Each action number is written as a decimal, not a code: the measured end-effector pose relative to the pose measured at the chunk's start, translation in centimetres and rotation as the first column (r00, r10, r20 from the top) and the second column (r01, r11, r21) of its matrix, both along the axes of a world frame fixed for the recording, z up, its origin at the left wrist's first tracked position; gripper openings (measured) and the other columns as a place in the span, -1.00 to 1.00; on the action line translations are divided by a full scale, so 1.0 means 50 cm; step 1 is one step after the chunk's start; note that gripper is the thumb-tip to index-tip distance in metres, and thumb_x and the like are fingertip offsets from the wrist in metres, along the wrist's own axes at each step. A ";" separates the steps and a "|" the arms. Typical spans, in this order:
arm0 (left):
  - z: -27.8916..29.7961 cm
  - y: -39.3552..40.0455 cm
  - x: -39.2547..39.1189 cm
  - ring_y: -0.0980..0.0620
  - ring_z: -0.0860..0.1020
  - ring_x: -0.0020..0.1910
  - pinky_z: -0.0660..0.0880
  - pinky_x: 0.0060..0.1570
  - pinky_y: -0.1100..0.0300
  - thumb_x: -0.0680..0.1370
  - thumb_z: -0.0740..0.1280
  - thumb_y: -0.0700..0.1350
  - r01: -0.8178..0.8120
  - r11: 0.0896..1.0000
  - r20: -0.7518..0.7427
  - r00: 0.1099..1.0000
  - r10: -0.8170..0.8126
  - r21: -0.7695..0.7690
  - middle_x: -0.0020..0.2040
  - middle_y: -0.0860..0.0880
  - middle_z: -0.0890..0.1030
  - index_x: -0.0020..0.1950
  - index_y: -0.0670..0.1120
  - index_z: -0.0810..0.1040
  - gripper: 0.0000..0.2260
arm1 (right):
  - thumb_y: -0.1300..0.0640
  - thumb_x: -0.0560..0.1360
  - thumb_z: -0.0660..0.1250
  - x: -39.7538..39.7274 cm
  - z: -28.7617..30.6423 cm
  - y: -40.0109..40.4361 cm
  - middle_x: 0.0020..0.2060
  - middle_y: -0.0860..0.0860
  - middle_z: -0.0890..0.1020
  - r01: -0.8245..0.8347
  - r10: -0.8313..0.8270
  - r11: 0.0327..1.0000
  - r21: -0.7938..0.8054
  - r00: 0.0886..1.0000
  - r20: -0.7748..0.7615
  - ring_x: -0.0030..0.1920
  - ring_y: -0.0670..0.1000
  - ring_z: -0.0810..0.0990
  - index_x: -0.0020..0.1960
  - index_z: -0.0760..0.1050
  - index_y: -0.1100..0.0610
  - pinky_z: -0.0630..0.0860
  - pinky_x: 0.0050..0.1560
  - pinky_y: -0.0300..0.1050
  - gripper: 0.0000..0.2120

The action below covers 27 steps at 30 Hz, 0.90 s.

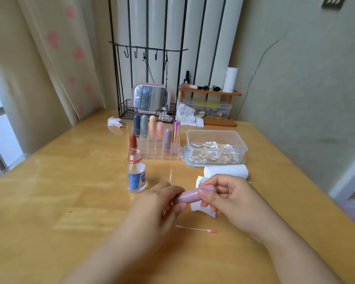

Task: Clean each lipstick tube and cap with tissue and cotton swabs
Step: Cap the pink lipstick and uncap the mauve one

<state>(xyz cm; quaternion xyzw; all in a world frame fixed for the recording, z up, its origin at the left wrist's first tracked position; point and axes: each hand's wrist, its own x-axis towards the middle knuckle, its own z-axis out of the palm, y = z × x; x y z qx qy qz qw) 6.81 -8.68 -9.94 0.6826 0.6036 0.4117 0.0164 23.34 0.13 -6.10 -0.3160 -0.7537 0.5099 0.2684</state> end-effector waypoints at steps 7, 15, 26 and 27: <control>0.016 -0.011 -0.027 0.16 0.48 -0.21 0.37 -0.25 0.37 0.55 0.30 -0.10 -0.182 0.982 0.232 0.954 0.189 -0.052 -0.31 0.13 0.55 -0.04 0.01 0.56 -0.95 | 0.30 0.46 0.38 0.030 0.006 0.041 -0.26 0.06 0.69 0.238 -0.253 0.966 -0.099 0.950 -0.184 -0.33 -0.12 0.57 -0.09 0.56 0.15 0.44 -0.34 -0.31 -0.92; 0.017 -0.008 -0.016 0.09 0.61 -0.27 0.50 -0.09 0.17 0.55 0.29 -0.10 -0.068 0.981 0.675 0.717 0.175 -0.182 -0.20 -0.01 0.65 -0.03 0.01 0.53 -0.96 | 0.04 0.40 0.47 -0.045 -0.072 0.000 -0.19 -0.11 0.48 0.091 -0.208 0.885 0.456 0.955 0.212 -0.08 -0.20 0.45 -0.10 0.63 0.00 0.35 -0.13 -0.47 -0.91; 0.028 -0.011 -0.006 0.03 0.59 -0.23 0.59 -0.04 0.18 0.58 0.20 -0.17 0.141 0.981 0.863 0.503 0.047 -0.135 -0.24 -0.05 0.63 0.00 -0.22 0.58 -0.81 | -0.07 0.48 0.36 -0.040 -0.066 0.001 -0.11 -0.19 0.37 0.033 -0.200 0.861 0.508 0.939 0.278 -0.02 -0.23 0.35 0.30 0.47 -0.11 0.36 0.07 -0.30 -0.61; 0.027 -0.011 -0.004 0.02 0.58 -0.24 0.59 -0.06 0.18 0.59 0.18 -0.18 0.158 0.978 0.874 0.484 0.045 -0.138 -0.25 -0.05 0.62 0.00 -0.24 0.57 -0.79 | -0.03 0.48 0.37 -0.035 -0.055 -0.003 -0.15 -0.19 0.39 0.090 -0.190 0.895 0.437 0.963 0.191 -0.05 -0.23 0.38 0.24 0.51 -0.13 0.47 -0.07 -0.28 -0.67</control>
